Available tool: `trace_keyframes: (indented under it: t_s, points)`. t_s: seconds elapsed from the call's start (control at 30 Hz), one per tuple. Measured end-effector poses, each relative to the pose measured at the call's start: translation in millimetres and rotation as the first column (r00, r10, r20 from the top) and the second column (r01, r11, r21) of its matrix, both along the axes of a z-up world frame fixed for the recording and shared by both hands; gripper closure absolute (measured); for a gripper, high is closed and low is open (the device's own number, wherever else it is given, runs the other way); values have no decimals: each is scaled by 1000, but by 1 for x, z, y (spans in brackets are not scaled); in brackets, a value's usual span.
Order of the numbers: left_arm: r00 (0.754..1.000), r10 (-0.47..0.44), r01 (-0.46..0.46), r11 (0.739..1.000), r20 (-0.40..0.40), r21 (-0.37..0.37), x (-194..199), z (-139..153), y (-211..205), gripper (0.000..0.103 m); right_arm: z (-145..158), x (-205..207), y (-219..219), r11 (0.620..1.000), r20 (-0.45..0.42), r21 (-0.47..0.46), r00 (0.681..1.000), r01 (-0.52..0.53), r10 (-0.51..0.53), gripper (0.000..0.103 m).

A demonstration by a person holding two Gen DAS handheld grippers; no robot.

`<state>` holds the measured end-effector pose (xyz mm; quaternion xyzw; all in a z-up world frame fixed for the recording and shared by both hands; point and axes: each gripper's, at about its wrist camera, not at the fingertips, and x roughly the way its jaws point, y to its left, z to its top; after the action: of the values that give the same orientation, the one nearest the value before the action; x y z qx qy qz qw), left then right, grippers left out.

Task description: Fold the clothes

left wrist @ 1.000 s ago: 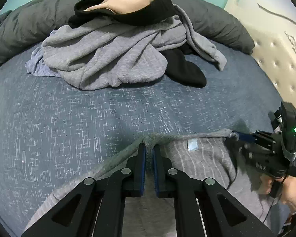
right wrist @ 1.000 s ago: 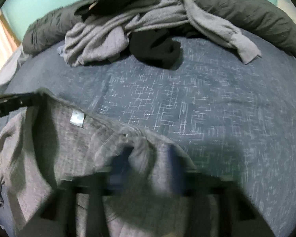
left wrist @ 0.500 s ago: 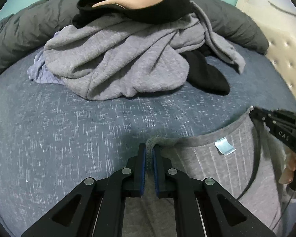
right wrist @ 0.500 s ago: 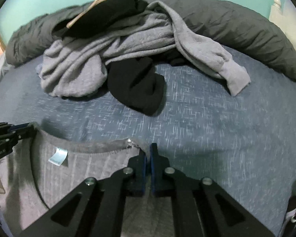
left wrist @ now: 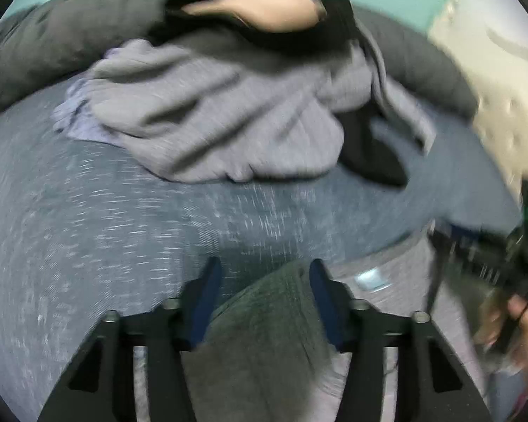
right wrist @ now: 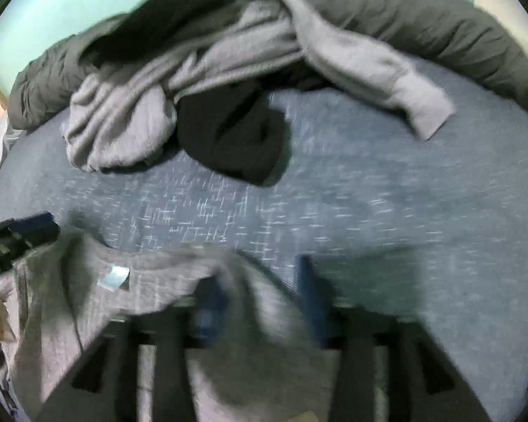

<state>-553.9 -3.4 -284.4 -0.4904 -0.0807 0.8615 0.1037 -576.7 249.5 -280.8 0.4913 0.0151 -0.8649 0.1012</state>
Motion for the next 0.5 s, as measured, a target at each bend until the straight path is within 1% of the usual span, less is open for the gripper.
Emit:
trace_keyframes:
  t_s: [0.03, 0.07, 0.1, 0.2, 0.27, 0.3, 0.37, 0.4, 0.47, 0.5]
  points:
    - [1000, 13, -13, 1000, -6, 19, 3, 7, -8, 46, 5, 6, 2, 1000, -16, 21, 1000, 5, -5, 37]
    - [1000, 8, -8, 1000, -13, 2, 8, 12, -16, 46, 11, 10, 4, 1000, -20, 30, 1000, 4, -3, 37]
    - [999, 26, -26, 1000, -25, -11, 15, 20, -25, 46, 16, 15, 6, 999, -26, 38, 1000, 3, -2, 37]
    - [999, 33, -34, 999, -43, -18, 36, 34, -45, 46, 41, 42, 12, 1000, -97, -26, 995, 0, -2, 37]
    - [999, 29, -30, 999, -32, -43, 57, 39, -60, 46, 56, 62, 14, 998, -135, -60, 991, -6, -2, 37]
    - [999, 30, -32, 998, -29, -58, 68, 39, -68, 46, 59, 67, 12, 998, -149, -63, 989, -18, 9, 36]
    - [999, 42, -43, 995, -19, -85, 90, 38, -84, 46, 62, 73, 12, 998, -164, -38, 985, -56, 49, 33]
    - [998, 57, -58, 995, -11, -86, 100, 38, -96, 46, 61, 72, 14, 999, -144, -28, 989, -45, 40, 33]
    - [996, 85, -85, 993, 3, -88, 120, 37, -118, 46, 62, 66, 28, 993, -94, -120, 995, 4, -16, 33]
    - [996, 92, -91, 992, 5, -92, 128, 38, -126, 46, 66, 66, 36, 985, -78, -168, 995, 49, -62, 33]
